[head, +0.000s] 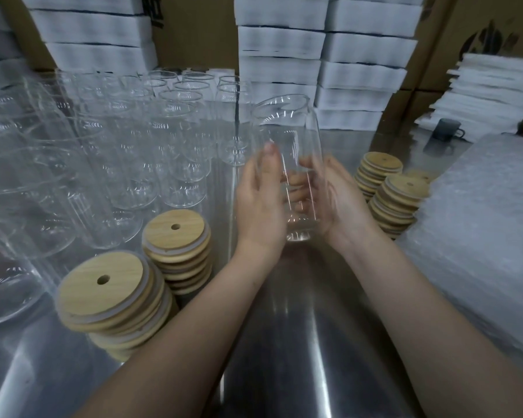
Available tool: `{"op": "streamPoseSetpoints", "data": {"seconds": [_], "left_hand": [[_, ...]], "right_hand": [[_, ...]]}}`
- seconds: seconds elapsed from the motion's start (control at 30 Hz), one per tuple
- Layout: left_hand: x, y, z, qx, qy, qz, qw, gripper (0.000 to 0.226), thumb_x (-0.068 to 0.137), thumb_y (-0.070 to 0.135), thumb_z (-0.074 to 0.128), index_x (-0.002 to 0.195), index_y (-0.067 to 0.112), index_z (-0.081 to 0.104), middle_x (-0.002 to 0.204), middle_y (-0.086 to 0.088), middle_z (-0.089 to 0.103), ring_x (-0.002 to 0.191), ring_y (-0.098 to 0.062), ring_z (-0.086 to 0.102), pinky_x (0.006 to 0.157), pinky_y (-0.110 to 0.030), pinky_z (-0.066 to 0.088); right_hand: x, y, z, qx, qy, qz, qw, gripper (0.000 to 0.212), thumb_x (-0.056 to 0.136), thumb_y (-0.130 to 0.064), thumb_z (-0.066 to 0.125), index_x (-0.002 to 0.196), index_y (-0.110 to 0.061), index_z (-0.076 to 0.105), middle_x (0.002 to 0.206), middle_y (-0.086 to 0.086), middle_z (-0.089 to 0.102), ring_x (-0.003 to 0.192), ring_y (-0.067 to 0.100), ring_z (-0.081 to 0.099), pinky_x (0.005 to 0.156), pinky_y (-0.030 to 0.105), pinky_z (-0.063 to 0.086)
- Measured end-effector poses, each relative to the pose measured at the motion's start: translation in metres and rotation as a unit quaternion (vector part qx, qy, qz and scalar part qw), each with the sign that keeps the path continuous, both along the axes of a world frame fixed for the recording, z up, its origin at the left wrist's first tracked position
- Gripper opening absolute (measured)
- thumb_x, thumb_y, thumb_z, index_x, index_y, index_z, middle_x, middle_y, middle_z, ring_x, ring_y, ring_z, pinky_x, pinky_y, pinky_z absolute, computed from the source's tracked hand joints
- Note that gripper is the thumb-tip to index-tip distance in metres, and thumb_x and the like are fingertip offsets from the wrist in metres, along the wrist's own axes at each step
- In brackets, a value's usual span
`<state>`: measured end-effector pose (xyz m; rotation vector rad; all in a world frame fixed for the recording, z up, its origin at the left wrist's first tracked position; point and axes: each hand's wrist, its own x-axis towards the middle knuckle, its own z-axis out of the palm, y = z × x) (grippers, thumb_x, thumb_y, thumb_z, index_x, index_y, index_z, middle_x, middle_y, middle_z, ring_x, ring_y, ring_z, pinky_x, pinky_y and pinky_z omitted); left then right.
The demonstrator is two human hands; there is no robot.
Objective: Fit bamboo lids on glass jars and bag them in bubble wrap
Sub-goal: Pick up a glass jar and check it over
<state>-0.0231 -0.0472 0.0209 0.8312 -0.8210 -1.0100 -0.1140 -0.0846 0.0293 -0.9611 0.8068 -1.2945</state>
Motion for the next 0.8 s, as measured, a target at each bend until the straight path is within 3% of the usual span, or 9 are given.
{"op": "streamPoseSetpoints", "data": {"seconds": [0.07,0.13,0.27,0.4,0.53,0.6,0.7,0.8], "left_hand": [[0.002,-0.001,0.002,0.032,0.017,-0.009,0.999,0.052,0.091,0.065,0.041,0.117,0.024,0.06,0.108,-0.016,0.07,0.095,-0.034,0.071,0.086,-0.057,0.056],[0.006,-0.004,0.001,0.064,0.048,-0.018,0.997,0.051,0.098,0.059,0.031,0.117,0.023,0.061,0.098,-0.007,0.075,0.089,-0.027,0.074,0.078,-0.05,0.06],[0.007,-0.009,0.0,0.087,0.076,-0.025,0.993,0.048,0.104,0.051,0.026,0.11,0.021,0.064,0.089,0.002,0.076,0.08,-0.02,0.073,0.066,-0.036,0.059],[0.012,-0.011,0.005,0.072,0.074,0.056,0.993,0.028,0.106,0.029,0.037,0.112,0.013,0.059,0.096,-0.009,0.071,0.073,-0.026,0.067,0.069,-0.04,0.054],[0.015,-0.011,0.0,0.061,0.04,0.108,0.991,0.014,0.103,0.017,0.047,0.103,0.01,0.059,0.109,-0.022,0.068,0.103,-0.044,0.065,0.092,-0.06,0.05],[0.014,-0.01,0.001,0.042,0.038,0.117,0.991,0.014,0.103,0.015,0.047,0.1,0.01,0.059,0.101,-0.02,0.068,0.099,-0.043,0.065,0.088,-0.055,0.051],[0.009,-0.006,0.003,0.017,0.055,0.098,0.994,0.02,0.105,0.016,0.039,0.102,0.008,0.058,0.09,-0.01,0.065,0.087,-0.032,0.066,0.078,-0.044,0.054],[-0.001,-0.001,0.004,0.008,0.045,0.04,0.998,0.023,0.104,0.028,0.042,0.111,0.009,0.053,0.079,0.002,0.067,0.064,-0.012,0.065,0.058,-0.028,0.053]], "right_hand": [[-0.001,-0.001,0.0,0.026,-0.022,0.016,0.999,0.016,0.101,-0.021,0.053,0.092,-0.009,0.059,0.069,0.009,0.054,0.048,0.018,0.049,0.042,0.023,0.041],[-0.001,-0.002,0.0,0.026,0.005,0.011,1.0,0.022,0.101,-0.028,0.054,0.098,-0.008,0.064,0.079,0.012,0.056,0.057,0.02,0.051,0.048,0.026,0.043],[0.0,0.0,0.0,0.028,-0.002,0.097,0.995,0.049,0.104,-0.046,0.036,0.122,-0.008,0.062,0.095,0.01,0.059,0.076,0.02,0.056,0.062,0.029,0.05],[-0.003,0.0,-0.001,0.021,0.028,0.192,0.981,0.06,0.098,-0.061,0.026,0.126,-0.018,0.059,0.105,0.006,0.073,0.091,0.02,0.07,0.078,0.033,0.059],[-0.009,0.001,0.001,0.008,0.031,0.249,0.968,0.063,0.094,-0.067,0.029,0.112,-0.025,0.073,0.108,0.007,0.073,0.091,0.021,0.072,0.068,0.032,0.058],[-0.008,0.001,0.002,0.001,0.016,0.242,0.97,0.063,0.09,-0.068,0.036,0.114,-0.023,0.072,0.103,0.007,0.073,0.086,0.02,0.071,0.064,0.032,0.058],[-0.002,0.001,0.0,-0.01,0.012,0.166,0.986,0.082,0.076,-0.069,0.053,0.134,-0.012,0.054,0.098,0.005,0.069,0.076,0.015,0.066,0.058,0.026,0.054],[0.002,0.002,-0.002,-0.033,0.057,0.061,0.996,0.076,0.069,-0.066,0.054,0.126,-0.017,0.058,0.102,0.01,0.067,0.077,0.016,0.064,0.065,0.029,0.054]]}}
